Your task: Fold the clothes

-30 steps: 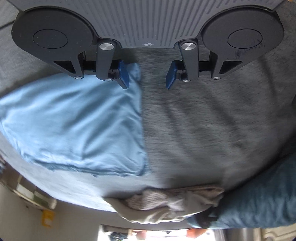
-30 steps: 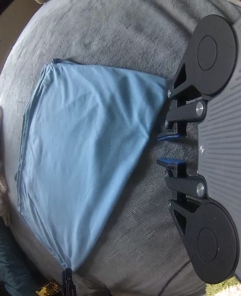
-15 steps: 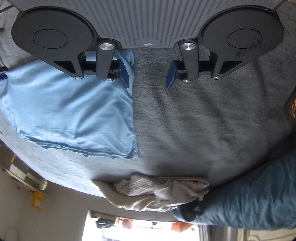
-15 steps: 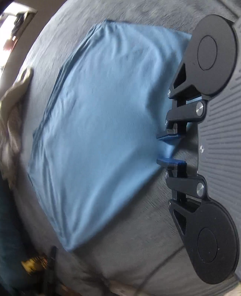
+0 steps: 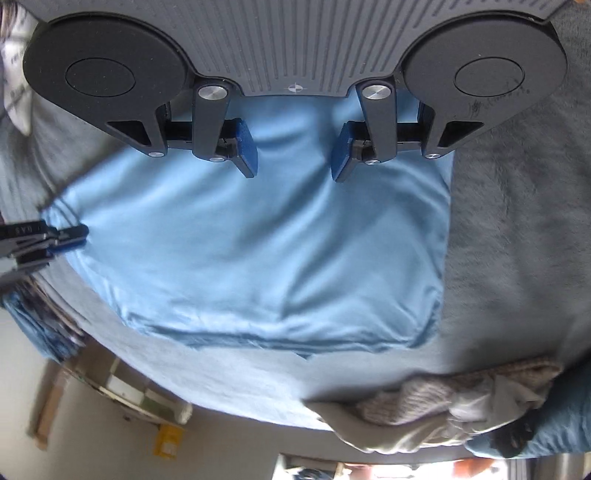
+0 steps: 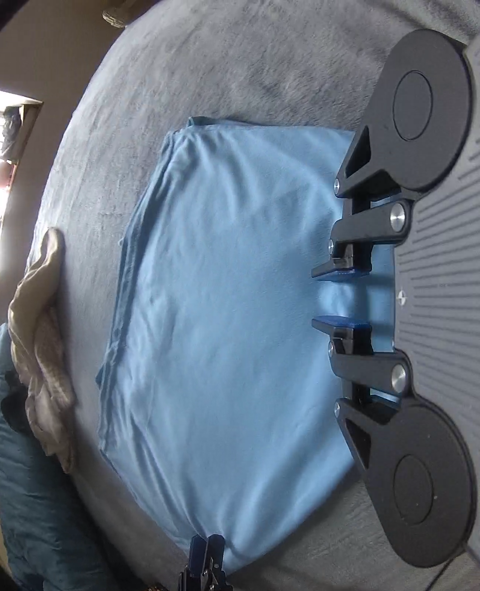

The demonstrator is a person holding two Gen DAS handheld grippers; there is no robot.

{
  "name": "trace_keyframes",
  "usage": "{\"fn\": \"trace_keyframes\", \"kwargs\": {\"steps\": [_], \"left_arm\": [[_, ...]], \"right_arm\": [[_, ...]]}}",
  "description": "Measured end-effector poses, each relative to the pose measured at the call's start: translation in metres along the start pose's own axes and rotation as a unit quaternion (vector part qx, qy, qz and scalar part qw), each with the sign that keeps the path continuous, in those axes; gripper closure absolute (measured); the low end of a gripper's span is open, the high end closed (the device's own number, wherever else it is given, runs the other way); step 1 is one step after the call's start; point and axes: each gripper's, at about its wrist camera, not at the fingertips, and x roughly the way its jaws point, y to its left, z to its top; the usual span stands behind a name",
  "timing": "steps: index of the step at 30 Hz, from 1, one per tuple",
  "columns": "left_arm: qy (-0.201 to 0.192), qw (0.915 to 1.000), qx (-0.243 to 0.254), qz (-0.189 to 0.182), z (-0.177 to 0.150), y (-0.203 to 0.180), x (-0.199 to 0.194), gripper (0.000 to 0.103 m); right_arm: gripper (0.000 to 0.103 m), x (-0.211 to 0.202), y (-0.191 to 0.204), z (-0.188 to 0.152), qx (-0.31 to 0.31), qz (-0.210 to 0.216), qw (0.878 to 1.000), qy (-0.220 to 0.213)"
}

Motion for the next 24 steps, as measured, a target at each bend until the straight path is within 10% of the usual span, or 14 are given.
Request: {"fn": "trace_keyframes", "kwargs": {"steps": [5, 12, 24], "left_arm": [[0.039, 0.9989, -0.006, -0.024, -0.012, 0.013, -0.025, 0.059], [-0.035, 0.9977, -0.022, -0.054, 0.033, 0.003, -0.001, 0.059], [0.057, 0.9862, -0.034, -0.151, -0.01, -0.017, 0.005, 0.059]], "right_arm": [[0.081, -0.023, -0.012, -0.017, 0.006, 0.008, 1.0, 0.016], [0.081, -0.018, -0.04, 0.01, 0.086, -0.032, 0.995, -0.038], [0.081, -0.044, -0.058, -0.052, 0.119, -0.054, 0.991, 0.019]]}}
